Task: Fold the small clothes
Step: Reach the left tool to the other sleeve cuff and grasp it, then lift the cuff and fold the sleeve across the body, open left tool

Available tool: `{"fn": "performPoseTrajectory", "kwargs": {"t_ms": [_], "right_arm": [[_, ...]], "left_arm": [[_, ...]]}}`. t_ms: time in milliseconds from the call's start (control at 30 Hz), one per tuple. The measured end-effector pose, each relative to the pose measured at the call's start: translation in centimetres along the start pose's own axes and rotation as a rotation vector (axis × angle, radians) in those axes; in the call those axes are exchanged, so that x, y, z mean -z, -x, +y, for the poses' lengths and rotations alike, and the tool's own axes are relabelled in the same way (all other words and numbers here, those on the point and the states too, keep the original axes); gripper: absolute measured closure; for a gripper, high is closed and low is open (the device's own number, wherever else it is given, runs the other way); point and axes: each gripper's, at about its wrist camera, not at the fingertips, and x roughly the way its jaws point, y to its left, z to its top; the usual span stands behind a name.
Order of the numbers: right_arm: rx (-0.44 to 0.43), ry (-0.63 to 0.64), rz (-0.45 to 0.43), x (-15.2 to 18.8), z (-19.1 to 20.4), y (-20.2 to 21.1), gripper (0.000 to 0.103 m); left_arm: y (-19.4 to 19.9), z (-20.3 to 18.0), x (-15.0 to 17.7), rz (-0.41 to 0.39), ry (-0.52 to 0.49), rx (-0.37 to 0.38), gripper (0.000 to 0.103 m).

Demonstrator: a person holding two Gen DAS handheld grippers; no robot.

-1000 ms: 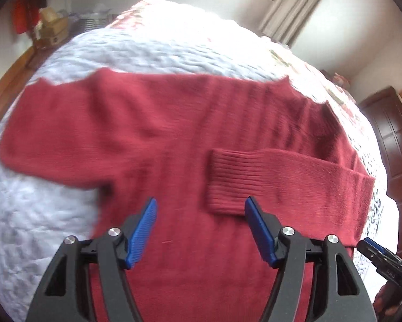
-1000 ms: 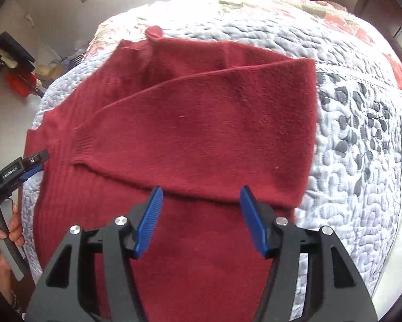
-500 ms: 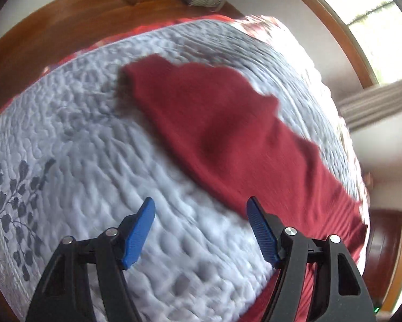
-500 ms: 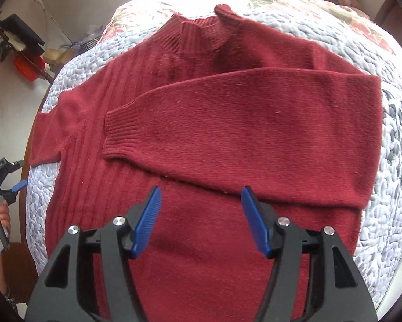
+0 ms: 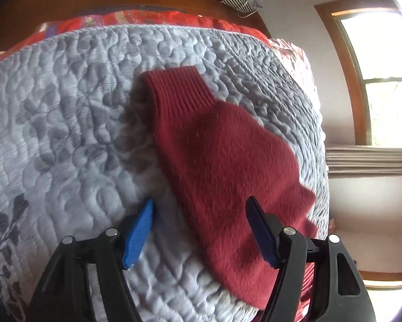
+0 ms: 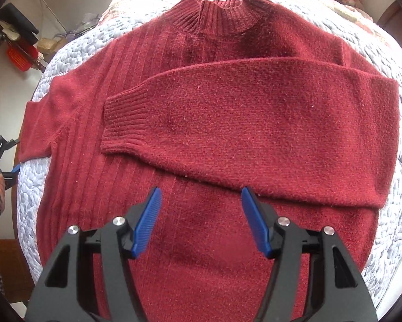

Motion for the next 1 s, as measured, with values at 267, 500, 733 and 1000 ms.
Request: {"fn": "performPoseTrajectory", "kwargs": {"t_ms": [267, 500, 733, 1000], "right_arm": [[0.026, 0.002, 0.021, 0.0, -0.1, -0.9, 0.039], [0.028, -0.01, 0.018, 0.0, -0.8, -1.0, 0.038], [0.026, -0.015, 0.007, 0.6, -1.7, -0.4, 0.037], [0.034, -0.035, -0.017, 1.7, -4.2, 1.5, 0.037]], "left_arm": [[-2.6, 0.6, -3.4, 0.005, 0.059, 0.062, 0.049], [-2.1, -1.1, -4.1, -0.06, -0.014, 0.017, 0.089], [1.8, -5.5, -1.6, -0.159, -0.123, 0.104, 0.092], [5.3, -14.7, 6.0, -0.183, -0.414, 0.251, 0.092]]}}
